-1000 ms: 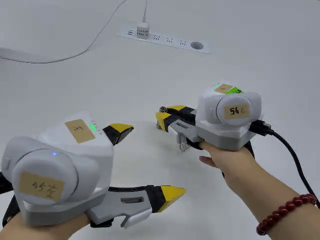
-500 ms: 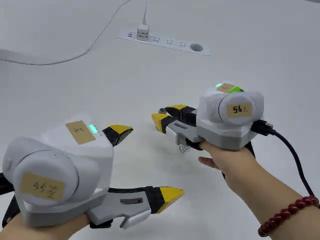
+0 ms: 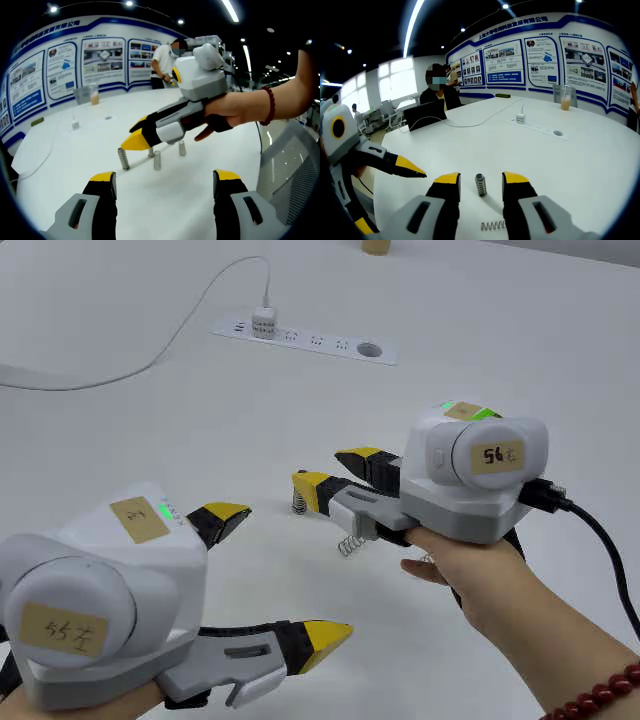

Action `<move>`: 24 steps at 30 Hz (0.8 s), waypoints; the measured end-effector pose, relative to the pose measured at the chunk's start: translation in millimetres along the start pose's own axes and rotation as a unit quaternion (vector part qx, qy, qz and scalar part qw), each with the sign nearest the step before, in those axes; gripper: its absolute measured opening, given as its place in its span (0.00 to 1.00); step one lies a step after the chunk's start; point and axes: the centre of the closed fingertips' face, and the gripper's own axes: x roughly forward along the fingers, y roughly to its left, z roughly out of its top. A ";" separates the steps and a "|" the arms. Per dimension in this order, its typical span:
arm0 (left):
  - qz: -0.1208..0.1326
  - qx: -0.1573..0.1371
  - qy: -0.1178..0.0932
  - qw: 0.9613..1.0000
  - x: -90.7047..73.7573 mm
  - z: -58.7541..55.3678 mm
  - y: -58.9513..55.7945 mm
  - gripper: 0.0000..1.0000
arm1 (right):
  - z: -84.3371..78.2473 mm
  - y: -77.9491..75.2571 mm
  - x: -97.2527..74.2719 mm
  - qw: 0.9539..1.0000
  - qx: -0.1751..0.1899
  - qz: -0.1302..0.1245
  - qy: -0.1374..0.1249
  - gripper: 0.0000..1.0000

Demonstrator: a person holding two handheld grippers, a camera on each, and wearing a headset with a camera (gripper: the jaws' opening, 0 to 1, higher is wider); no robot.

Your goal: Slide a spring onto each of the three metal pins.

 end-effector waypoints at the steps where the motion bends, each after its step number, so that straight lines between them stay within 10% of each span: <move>1: 0.001 0.004 0.004 1.000 0.3 -0.8 -0.1 0.80 | -0.1 -0.5 -2.2 1.000 -0.001 -0.001 0.001 0.35; 24: 0.012 -0.013 0.015 1.000 12.1 0.5 12.5 0.67 | -3.8 -19.2 -65.8 0.998 0.042 -0.028 -0.027 0.45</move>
